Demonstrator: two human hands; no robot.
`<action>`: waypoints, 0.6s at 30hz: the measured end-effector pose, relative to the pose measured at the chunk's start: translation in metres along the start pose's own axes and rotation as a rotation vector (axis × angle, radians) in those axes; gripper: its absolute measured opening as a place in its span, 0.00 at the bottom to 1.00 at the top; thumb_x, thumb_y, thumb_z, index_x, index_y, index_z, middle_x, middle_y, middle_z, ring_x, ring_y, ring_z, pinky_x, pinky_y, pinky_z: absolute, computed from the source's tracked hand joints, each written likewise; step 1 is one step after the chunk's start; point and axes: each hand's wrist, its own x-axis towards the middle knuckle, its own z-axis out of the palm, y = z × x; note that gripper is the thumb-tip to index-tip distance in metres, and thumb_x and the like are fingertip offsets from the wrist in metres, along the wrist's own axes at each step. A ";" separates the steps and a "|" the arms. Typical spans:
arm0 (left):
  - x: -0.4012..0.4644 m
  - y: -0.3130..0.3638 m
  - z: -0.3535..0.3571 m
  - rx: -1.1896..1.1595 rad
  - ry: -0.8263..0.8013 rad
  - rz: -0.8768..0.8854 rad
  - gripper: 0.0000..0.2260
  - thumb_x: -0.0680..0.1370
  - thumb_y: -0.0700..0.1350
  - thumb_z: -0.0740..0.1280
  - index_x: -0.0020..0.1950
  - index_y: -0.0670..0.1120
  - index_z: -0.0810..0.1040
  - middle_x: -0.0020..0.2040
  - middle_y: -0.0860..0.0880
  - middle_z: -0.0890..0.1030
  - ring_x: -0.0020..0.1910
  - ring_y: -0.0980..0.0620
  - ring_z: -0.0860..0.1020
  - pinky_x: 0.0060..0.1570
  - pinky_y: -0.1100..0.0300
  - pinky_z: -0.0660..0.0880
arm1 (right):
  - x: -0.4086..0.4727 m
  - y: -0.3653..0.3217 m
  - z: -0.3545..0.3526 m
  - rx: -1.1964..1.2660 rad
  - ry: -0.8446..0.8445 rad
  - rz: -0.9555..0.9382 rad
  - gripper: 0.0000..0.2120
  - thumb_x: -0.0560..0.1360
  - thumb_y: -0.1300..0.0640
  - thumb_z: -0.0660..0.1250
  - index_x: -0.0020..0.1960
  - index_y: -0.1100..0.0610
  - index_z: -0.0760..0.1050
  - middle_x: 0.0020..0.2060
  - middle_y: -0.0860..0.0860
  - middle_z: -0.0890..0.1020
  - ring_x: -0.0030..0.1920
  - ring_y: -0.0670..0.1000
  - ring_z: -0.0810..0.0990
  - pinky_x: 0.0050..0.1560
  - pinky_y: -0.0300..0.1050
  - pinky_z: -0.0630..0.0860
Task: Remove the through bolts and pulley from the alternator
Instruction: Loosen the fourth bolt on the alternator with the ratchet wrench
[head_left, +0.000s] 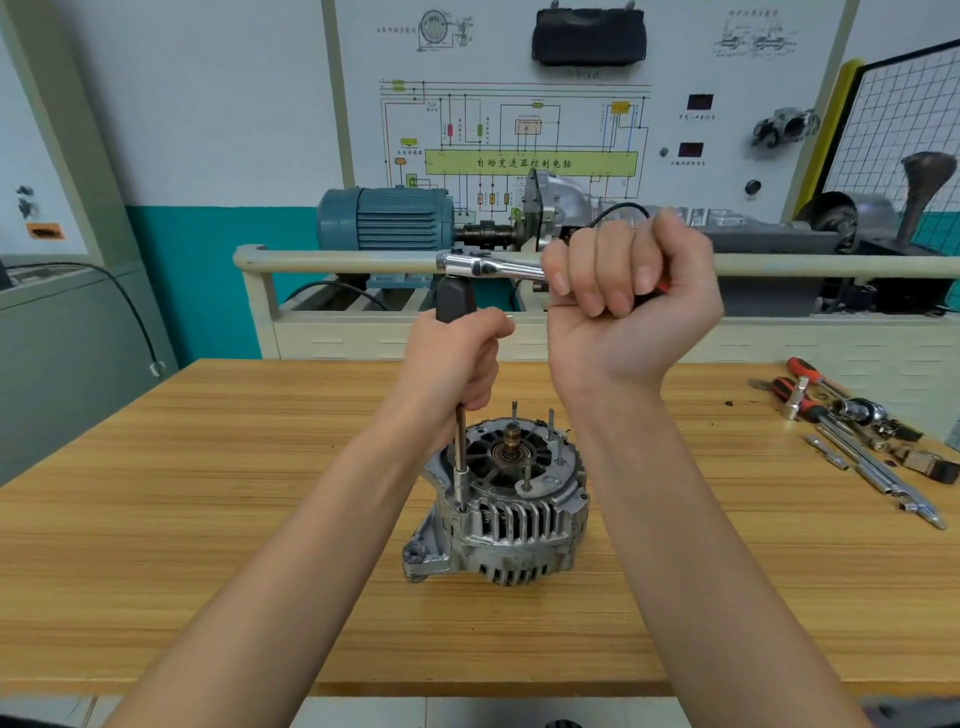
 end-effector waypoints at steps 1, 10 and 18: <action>0.000 -0.001 0.003 0.022 0.103 0.017 0.21 0.75 0.34 0.62 0.26 0.48 0.59 0.20 0.52 0.58 0.17 0.54 0.54 0.20 0.68 0.54 | -0.004 0.003 0.004 -0.046 -0.046 -0.045 0.24 0.76 0.62 0.52 0.21 0.53 0.62 0.16 0.46 0.61 0.19 0.46 0.57 0.27 0.41 0.59; -0.001 -0.005 0.000 0.085 0.063 0.125 0.18 0.72 0.33 0.66 0.28 0.47 0.64 0.21 0.51 0.62 0.18 0.53 0.59 0.21 0.65 0.59 | -0.002 -0.004 0.003 -0.066 -0.125 -0.041 0.24 0.75 0.62 0.51 0.21 0.54 0.63 0.16 0.46 0.61 0.19 0.46 0.55 0.27 0.39 0.59; 0.001 0.005 -0.017 -0.130 -0.557 -0.062 0.18 0.70 0.41 0.68 0.23 0.47 0.64 0.17 0.53 0.61 0.15 0.57 0.59 0.18 0.68 0.58 | 0.031 0.002 -0.028 0.499 0.177 0.362 0.22 0.72 0.60 0.55 0.20 0.56 0.60 0.14 0.48 0.60 0.16 0.47 0.55 0.22 0.37 0.58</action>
